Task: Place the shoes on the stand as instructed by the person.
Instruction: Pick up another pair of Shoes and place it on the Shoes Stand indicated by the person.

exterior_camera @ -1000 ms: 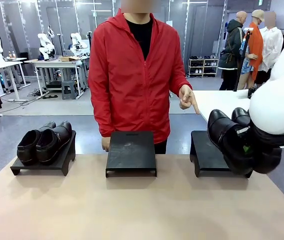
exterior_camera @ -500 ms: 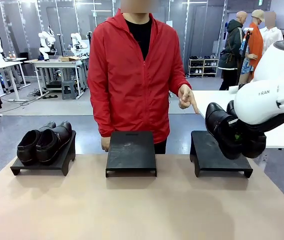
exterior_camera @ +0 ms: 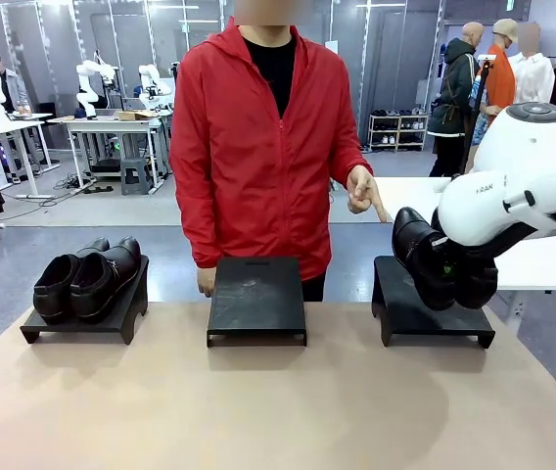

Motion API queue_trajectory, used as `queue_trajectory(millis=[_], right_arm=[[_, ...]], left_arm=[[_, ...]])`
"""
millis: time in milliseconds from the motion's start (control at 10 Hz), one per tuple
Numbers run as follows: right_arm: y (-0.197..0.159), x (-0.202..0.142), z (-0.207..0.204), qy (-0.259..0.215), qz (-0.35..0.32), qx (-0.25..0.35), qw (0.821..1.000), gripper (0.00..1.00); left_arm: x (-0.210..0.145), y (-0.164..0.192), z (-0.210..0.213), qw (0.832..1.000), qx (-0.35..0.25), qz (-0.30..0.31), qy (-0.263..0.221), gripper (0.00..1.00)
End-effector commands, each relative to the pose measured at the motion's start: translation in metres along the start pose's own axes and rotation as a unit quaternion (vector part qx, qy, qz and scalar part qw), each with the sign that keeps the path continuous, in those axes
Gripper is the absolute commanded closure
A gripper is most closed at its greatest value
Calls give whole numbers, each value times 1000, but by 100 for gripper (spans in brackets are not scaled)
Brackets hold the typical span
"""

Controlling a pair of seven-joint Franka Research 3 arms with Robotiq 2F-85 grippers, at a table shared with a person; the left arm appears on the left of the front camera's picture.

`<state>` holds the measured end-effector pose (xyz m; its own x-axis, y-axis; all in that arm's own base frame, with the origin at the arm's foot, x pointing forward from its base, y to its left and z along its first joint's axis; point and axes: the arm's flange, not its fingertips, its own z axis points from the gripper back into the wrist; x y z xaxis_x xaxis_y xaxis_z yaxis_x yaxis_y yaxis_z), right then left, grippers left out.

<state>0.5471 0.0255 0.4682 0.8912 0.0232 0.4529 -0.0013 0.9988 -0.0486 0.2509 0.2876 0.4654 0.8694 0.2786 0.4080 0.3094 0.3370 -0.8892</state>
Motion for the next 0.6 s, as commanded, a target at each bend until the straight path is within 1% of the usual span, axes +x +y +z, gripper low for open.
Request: queue_trajectory(millis=[0,300,500], right_arm=[[8,16,-5,-24,-17,-4,1000,92],[13,20,-31,-4,-33,24,999,92],[19,20,-41,0,-35,23,999,92]], left_arm=[[-3,-2,0,1000,-4,-13,3,0],[-3,-2,0,1000,-4,-13,3,0],[-3,-2,0,1000,-4,-13,3,0]])
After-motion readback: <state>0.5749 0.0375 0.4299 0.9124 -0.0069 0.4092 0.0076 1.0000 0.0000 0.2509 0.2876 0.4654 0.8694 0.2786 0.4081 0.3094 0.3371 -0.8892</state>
